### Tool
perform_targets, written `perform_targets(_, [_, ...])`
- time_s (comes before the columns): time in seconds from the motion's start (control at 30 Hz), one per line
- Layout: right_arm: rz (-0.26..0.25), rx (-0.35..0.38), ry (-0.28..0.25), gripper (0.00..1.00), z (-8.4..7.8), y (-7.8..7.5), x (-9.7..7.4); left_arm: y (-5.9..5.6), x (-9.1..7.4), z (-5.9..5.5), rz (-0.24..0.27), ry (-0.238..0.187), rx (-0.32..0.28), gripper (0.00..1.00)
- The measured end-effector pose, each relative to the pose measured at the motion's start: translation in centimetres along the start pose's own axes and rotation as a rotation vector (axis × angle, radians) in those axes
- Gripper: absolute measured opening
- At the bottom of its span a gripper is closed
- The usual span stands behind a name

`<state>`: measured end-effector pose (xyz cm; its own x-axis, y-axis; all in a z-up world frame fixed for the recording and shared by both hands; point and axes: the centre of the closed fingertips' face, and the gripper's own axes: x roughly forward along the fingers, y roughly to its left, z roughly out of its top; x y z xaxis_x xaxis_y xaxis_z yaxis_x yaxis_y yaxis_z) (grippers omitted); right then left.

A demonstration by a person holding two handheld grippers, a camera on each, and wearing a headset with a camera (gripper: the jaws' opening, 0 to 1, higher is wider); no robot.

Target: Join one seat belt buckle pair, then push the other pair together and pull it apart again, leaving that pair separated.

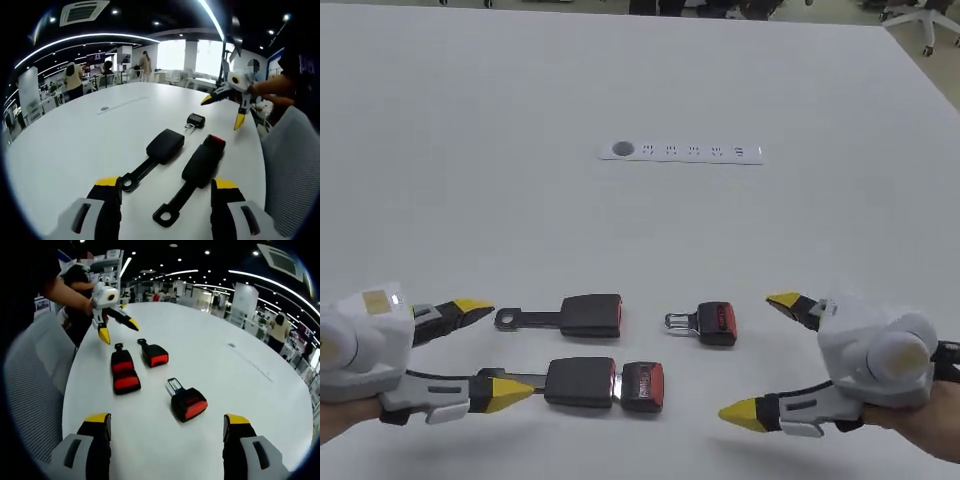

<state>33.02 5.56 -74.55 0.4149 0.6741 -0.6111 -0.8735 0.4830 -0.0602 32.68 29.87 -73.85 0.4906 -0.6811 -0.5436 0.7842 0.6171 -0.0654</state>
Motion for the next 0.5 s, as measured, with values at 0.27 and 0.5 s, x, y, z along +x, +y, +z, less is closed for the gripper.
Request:
perform_targets(0.27, [-0.063,0.091,-0.096,0.99,0.7,1.1,-0.2,-0.3,-0.2,-0.1,0.071,-0.082,-0.029,0.91])
perform_targets(0.5, [-0.114,0.146,-0.172,0.99,0.5,1.4,-0.3,-0.7,0.2,0.2,0.100,-0.127,-0.047,1.00])
